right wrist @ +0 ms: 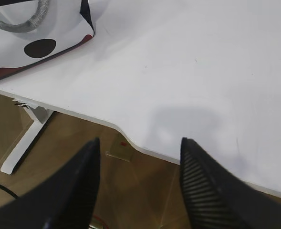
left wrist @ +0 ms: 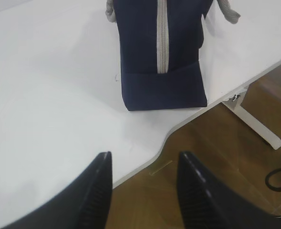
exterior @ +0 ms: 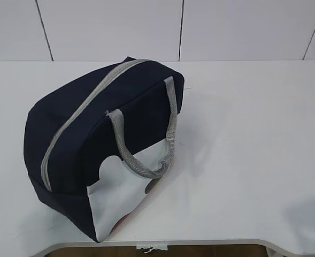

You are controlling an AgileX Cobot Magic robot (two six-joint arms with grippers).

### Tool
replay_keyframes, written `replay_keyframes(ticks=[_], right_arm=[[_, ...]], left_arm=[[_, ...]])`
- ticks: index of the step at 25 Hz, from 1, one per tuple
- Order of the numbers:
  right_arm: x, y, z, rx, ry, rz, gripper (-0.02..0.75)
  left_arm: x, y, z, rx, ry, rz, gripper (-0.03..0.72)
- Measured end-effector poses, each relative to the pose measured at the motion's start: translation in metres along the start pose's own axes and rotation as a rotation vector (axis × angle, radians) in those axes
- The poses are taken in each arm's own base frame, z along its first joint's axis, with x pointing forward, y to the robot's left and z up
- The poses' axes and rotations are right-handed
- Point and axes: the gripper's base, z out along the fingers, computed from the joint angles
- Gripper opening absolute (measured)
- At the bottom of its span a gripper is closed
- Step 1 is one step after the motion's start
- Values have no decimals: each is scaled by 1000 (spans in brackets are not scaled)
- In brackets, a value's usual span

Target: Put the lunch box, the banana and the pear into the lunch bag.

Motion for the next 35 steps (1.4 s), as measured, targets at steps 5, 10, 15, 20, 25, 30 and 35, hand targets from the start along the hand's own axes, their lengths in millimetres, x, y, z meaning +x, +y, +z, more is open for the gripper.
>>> replay_keyframes(ticks=[5, 10, 15, 20, 25, 30, 35], right_arm=[[0, 0, 0, 0, -4, 0, 419], [0, 1, 0, 75, -3, 46, 419], [-1, 3, 1, 187, -7, 120, 419], [-1, 4, 1, 242, -7, 155, 419], [-1, 4, 1, 241, -7, 156, 419], [-1, 4, 1, 241, -9, 155, 419], [-1, 4, 1, 241, -9, 155, 419]], left_arm=[[0, 0, 0, -14, -1, -10, 335], [-2, -2, 2, -163, 7, -99, 309], [-3, -3, 4, -285, 12, -175, 299], [-4, -5, 5, -278, 5, -195, 298], [-4, -5, 5, -274, 3, -197, 298], [-4, -5, 5, -268, 3, -193, 298], [-4, -5, 5, -268, 3, -193, 298]])
